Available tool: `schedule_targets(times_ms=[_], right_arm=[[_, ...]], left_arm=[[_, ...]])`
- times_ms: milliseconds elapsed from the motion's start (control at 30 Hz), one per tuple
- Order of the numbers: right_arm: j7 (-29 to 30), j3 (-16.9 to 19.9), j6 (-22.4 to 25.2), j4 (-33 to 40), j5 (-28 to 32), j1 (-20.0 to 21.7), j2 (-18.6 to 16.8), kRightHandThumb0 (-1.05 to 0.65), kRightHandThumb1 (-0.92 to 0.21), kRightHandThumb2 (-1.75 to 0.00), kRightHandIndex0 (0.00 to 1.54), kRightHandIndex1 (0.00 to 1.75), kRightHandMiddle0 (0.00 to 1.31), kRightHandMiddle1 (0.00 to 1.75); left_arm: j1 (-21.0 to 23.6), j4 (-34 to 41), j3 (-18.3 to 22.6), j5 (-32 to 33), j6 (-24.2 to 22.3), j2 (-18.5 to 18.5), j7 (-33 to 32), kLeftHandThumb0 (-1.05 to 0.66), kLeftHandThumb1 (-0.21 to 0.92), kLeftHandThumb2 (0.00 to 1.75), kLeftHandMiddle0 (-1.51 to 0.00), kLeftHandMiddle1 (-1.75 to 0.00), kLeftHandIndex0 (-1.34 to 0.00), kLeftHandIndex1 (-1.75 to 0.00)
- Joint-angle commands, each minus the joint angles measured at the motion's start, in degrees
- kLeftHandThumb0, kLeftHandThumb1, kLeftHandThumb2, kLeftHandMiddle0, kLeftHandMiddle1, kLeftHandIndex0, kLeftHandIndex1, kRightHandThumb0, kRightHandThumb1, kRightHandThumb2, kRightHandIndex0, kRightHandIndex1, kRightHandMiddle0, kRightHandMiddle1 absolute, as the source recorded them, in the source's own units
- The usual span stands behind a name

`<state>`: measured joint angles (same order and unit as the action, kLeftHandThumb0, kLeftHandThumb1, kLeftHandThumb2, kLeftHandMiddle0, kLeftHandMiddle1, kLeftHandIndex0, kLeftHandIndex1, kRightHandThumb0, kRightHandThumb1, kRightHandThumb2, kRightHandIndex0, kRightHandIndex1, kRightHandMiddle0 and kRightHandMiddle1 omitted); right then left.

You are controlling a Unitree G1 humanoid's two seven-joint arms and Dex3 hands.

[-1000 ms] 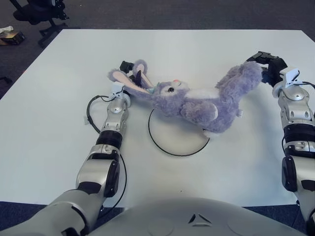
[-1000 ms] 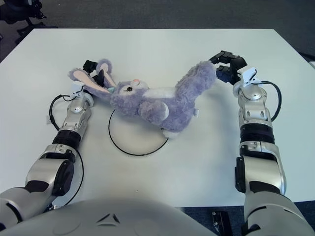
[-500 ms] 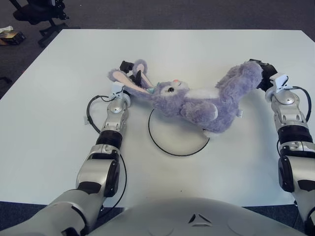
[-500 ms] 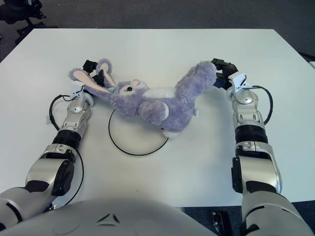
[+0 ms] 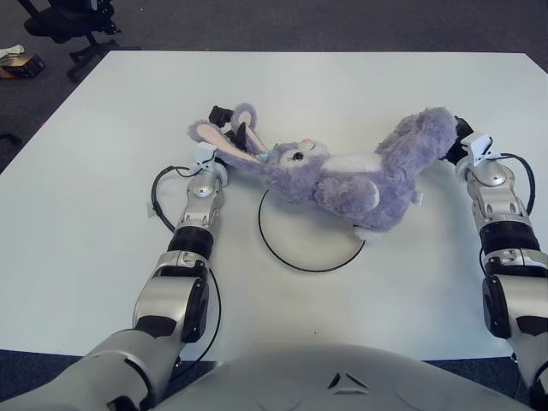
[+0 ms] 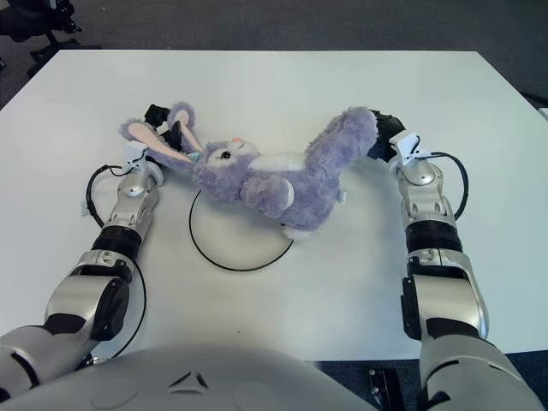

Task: Put the doll into the plate.

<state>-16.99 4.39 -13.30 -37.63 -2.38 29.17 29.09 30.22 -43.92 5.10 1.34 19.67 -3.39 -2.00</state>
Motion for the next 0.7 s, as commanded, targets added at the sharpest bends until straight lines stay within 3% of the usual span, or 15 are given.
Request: schedule_targets(times_ms=[0, 667], right_arm=[[-1.2, -0.9, 0.5, 1.5, 0.0, -2.4, -0.9, 0.00, -0.91, 0.00, 0.90, 0.84, 0.63, 1.25], [-4.0, -1.5, -0.9, 8.4, 0.7, -6.4, -1.5, 0.00, -0.90, 0.00, 0.93, 0.86, 0.62, 1.19]], left_arm=[[-4.1, -3.2, 0.0, -0.3, -2.2, 0.7, -0.4, -0.36, 0.81, 0.66, -0.80, -1.75, -0.27, -1.75], [-4.0, -3.4, 0.2, -0.2, -2.0, 0.7, -0.3, -0.36, 0.80, 0.67, -0.80, -1.75, -0.28, -1.75]])
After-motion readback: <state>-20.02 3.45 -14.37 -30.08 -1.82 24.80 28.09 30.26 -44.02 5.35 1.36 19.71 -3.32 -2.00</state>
